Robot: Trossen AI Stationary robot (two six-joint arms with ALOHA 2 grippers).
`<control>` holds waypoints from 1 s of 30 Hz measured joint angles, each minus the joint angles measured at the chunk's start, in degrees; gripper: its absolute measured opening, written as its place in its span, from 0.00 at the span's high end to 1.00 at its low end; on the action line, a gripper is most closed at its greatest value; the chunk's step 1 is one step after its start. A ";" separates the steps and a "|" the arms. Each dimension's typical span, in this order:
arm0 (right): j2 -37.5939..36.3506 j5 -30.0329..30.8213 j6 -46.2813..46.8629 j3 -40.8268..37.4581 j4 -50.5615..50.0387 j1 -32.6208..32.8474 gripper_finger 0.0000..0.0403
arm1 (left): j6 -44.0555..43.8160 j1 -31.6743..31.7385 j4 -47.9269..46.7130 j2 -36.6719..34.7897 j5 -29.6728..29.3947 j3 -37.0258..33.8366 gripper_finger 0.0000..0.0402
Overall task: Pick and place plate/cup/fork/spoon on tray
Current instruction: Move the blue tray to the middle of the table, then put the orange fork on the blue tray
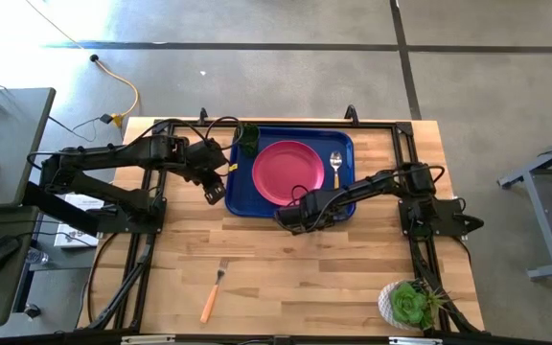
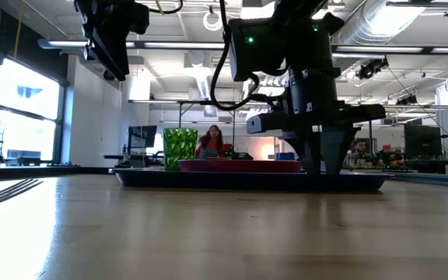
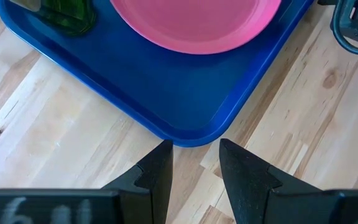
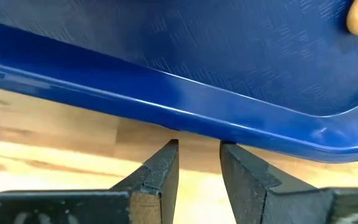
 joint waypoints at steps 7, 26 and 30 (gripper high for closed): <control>0.00 1.14 -1.59 0.00 0.05 -1.52 0.73 | 0.02 0.00 0.00 0.00 -0.30 0.00 0.70; 0.00 0.06 -4.51 0.01 0.25 -3.22 0.73 | 0.11 0.00 -0.04 0.00 -0.31 0.00 0.70; 0.00 -0.79 -3.26 0.02 0.37 -2.01 0.73 | 0.10 0.00 -0.04 0.00 -0.30 0.00 0.70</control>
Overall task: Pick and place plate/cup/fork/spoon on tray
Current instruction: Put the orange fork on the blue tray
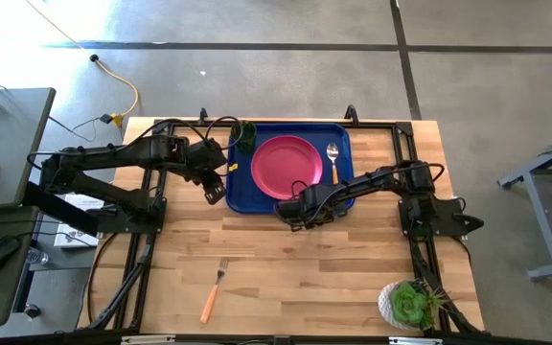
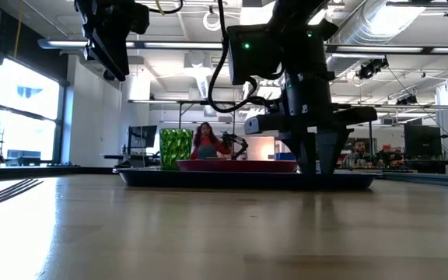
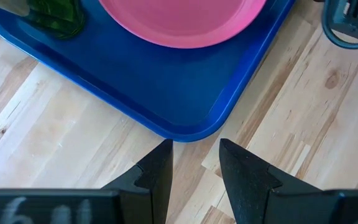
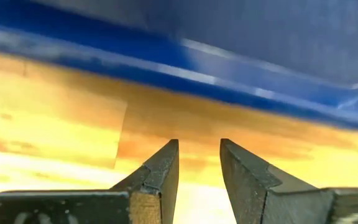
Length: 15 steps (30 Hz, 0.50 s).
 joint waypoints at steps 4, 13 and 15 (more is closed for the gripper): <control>-0.03 -2.03 1.25 0.07 0.16 1.21 0.73 | -0.15 0.00 -0.02 0.00 0.00 0.00 0.70; -5.67 -0.66 4.54 0.11 2.22 4.64 0.73 | -3.66 0.00 -1.39 0.00 -2.70 0.00 0.70; -7.77 1.40 4.76 0.11 2.25 5.11 0.73 | -3.66 0.05 -1.93 0.00 -3.70 0.00 0.70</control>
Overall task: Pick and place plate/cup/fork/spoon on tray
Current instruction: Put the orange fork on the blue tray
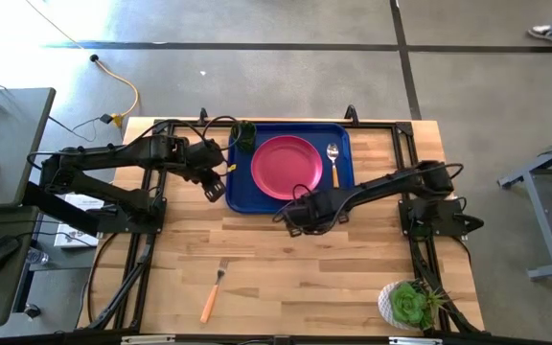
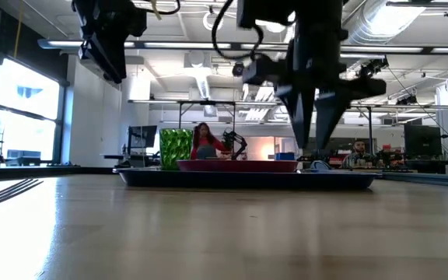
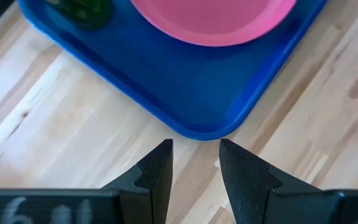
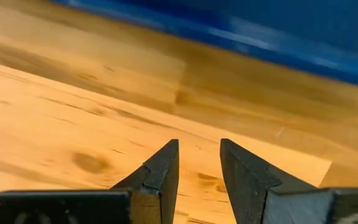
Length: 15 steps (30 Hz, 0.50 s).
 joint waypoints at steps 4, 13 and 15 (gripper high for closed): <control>-4.52 4.30 -1.13 0.00 -0.06 0.15 0.73 | 0.00 0.06 -1.58 0.00 -0.47 0.00 0.70; -15.86 12.30 -10.49 0.00 -1.03 -1.16 0.73 | -12.03 0.02 -5.83 0.00 -0.59 0.00 0.57; -18.58 13.48 -13.54 0.02 -1.09 -1.73 0.73 | -16.50 -0.70 -6.52 0.00 1.56 0.00 0.55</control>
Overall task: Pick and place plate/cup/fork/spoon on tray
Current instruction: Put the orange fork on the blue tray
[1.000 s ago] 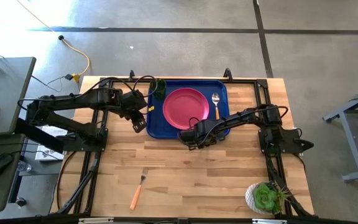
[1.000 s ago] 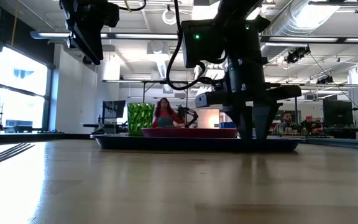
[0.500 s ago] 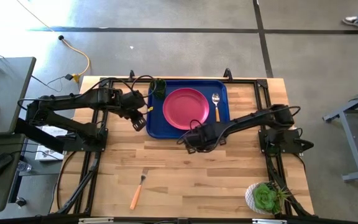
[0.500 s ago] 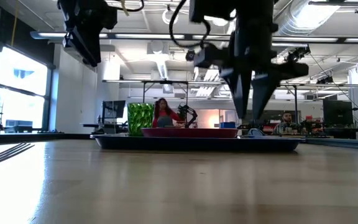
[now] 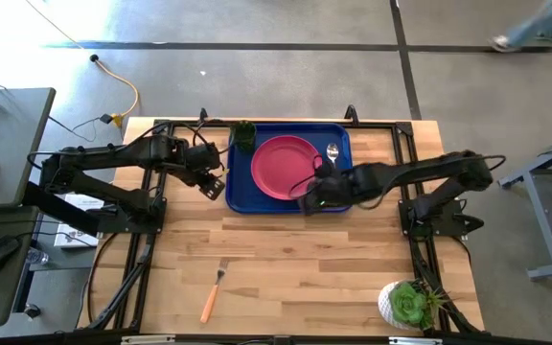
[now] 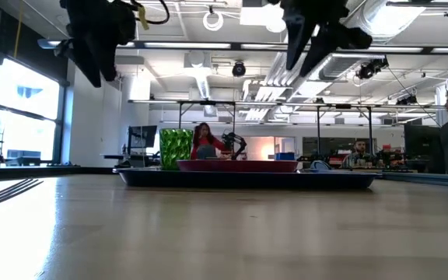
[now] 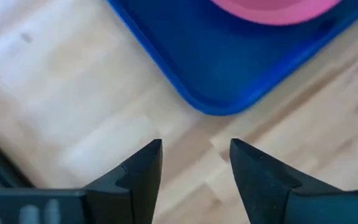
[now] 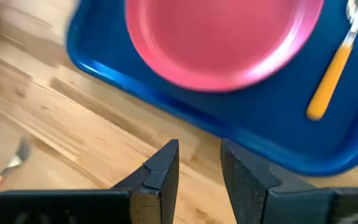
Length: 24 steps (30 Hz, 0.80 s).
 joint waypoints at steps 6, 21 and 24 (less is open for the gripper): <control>-7.41 2.74 -8.60 0.02 -0.83 -2.03 0.73 | -8.58 -5.87 0.20 0.00 1.89 0.00 0.54; -13.26 3.13 -22.09 0.04 -3.86 -6.68 0.73 | -44.18 -29.95 0.28 2.36 -0.30 -0.02 0.55; -13.26 2.35 -24.30 0.04 -3.82 -7.41 0.73 | -49.66 -33.60 0.91 4.48 -0.32 -0.02 0.55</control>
